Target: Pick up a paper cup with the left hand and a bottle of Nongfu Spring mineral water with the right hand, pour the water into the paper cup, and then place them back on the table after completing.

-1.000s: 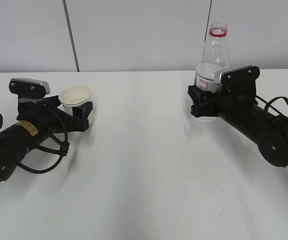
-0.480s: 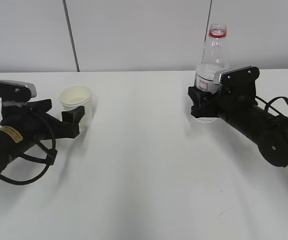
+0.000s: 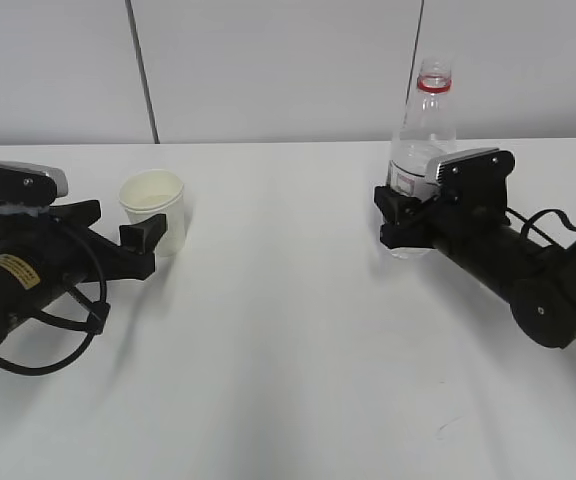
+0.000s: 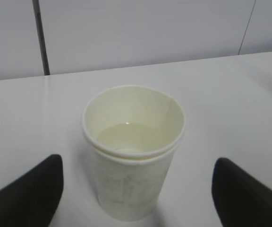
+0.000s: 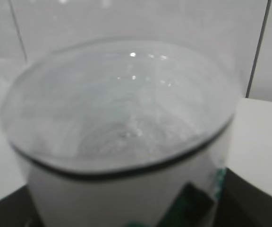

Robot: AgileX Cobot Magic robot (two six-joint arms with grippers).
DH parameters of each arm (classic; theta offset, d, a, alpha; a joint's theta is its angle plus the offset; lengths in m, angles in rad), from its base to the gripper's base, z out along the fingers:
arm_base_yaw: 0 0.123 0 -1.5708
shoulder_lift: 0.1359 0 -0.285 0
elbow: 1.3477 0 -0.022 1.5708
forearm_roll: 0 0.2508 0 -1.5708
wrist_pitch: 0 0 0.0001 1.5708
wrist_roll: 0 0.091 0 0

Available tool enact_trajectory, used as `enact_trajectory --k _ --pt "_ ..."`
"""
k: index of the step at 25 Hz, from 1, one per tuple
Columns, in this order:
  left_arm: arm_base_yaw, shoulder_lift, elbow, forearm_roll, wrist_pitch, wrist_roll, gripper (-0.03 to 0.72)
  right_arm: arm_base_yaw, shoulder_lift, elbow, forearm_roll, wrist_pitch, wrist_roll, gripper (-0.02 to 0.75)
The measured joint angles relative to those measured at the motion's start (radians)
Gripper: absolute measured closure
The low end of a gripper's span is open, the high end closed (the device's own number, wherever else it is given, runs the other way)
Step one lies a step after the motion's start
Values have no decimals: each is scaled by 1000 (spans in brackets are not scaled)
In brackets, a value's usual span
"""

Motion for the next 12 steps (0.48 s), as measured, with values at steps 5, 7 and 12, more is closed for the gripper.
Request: enact_trajectory --k 5,7,12 --pt "0 0 0 16 0 0 101 0 27 0 0 -11 2 280" --pt "0 0 0 17 0 0 101 0 27 0 0 -17 2 280" --pt "0 0 0 18 0 0 101 0 38 0 2 -27 2 280"
